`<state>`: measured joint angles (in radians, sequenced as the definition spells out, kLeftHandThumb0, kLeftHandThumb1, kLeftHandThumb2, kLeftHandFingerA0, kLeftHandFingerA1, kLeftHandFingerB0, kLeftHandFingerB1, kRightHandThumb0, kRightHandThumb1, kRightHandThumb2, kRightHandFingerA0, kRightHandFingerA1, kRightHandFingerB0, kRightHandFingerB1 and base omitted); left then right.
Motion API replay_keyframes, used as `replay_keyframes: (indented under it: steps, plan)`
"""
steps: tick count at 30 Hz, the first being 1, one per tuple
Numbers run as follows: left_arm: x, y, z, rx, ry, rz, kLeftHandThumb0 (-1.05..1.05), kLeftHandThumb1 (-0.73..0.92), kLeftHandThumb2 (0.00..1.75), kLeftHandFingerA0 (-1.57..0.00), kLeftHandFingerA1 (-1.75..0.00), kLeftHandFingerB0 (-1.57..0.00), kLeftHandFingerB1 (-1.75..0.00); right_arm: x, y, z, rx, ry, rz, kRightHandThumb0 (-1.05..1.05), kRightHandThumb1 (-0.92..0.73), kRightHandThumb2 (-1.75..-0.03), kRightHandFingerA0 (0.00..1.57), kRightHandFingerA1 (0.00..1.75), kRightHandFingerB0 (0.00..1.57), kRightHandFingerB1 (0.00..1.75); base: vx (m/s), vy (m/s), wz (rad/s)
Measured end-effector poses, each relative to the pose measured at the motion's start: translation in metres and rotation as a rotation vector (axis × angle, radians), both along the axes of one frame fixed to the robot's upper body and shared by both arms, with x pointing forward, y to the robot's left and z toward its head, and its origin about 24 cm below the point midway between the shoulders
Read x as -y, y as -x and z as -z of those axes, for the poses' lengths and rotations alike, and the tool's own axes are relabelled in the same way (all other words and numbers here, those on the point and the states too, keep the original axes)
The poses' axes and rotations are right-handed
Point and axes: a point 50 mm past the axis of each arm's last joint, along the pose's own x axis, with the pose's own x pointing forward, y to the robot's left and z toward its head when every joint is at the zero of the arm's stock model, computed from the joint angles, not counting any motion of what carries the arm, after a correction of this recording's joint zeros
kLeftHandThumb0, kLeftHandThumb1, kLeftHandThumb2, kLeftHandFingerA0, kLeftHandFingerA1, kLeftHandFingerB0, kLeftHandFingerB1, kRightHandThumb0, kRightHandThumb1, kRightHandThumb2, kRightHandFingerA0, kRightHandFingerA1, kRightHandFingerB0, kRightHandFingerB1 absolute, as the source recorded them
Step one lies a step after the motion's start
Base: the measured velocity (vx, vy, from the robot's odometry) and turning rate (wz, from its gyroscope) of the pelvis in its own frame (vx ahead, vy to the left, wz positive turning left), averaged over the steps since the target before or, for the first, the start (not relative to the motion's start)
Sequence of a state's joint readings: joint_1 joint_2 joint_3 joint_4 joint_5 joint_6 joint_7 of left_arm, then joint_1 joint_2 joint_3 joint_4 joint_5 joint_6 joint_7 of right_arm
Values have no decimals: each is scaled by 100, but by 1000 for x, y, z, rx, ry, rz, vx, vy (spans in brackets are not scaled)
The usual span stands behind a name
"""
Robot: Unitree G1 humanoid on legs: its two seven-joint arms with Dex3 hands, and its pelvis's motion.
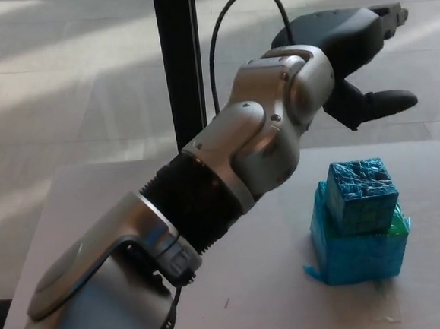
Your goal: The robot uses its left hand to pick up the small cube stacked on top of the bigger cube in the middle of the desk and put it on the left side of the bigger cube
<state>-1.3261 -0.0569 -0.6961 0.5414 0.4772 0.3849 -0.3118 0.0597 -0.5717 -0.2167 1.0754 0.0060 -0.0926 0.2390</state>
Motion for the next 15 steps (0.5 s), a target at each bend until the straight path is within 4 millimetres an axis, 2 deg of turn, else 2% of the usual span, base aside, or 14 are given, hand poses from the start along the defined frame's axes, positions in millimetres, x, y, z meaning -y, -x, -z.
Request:
replay_keyframes:
  steps: [1,3,4,6,7,8,9,13,14,15]
  plan:
    - [1,0,1,-9,-10,3,-105,75,71,0,0,0,-3,0,0,0,1,0,0,-71,-47,-101,28,134,29,112,0,0,0]
    - [2,1,4,-30,-39,10,-105,75,71,0,-3,0,-6,0,-1,0,3,0,-2,-72,-47,-98,22,130,28,113,0,0,0]
    - [2,1,6,-39,-54,13,-105,54,109,0,-26,-4,0,0,-2,0,4,0,-2,-72,-48,-98,21,130,26,111,0,0,0]
    - [3,2,13,-64,-87,17,-105,53,109,0,-27,-2,-3,-1,-3,-1,7,1,-6,-71,-48,-99,23,127,26,109,0,0,0]
    - [3,2,17,-80,-101,18,-105,53,108,0,-27,0,-3,-1,-5,-2,9,1,-9,-70,-49,-100,34,123,26,101,0,0,0]
    - [3,3,21,-97,-115,21,-105,53,111,0,-28,0,0,-1,-6,-2,10,2,-10,-72,-46,-100,36,123,26,101,0,0,0]
    - [3,3,26,-120,-130,23,-105,53,108,0,-29,0,-3,-1,-7,-3,15,3,-12,-73,-47,-99,34,127,24,103,0,0,0]
    - [2,5,39,-180,-169,28,-105,53,109,0,-31,0,-1,-1,-10,-5,24,8,-23,-71,-47,-100,32,125,24,102,0,0,0]
    - [1,5,43,-202,-179,28,-105,54,109,0,-31,0,0,-1,-11,-5,25,8,-22,-70,-47,-99,17,130,26,113,0,0,0]
    - [0,5,45,-215,-185,28,-105,54,108,0,-33,0,-1,0,-11,-6,25,8,-20,-71,-48,-97,16,128,26,112,0,0,0]
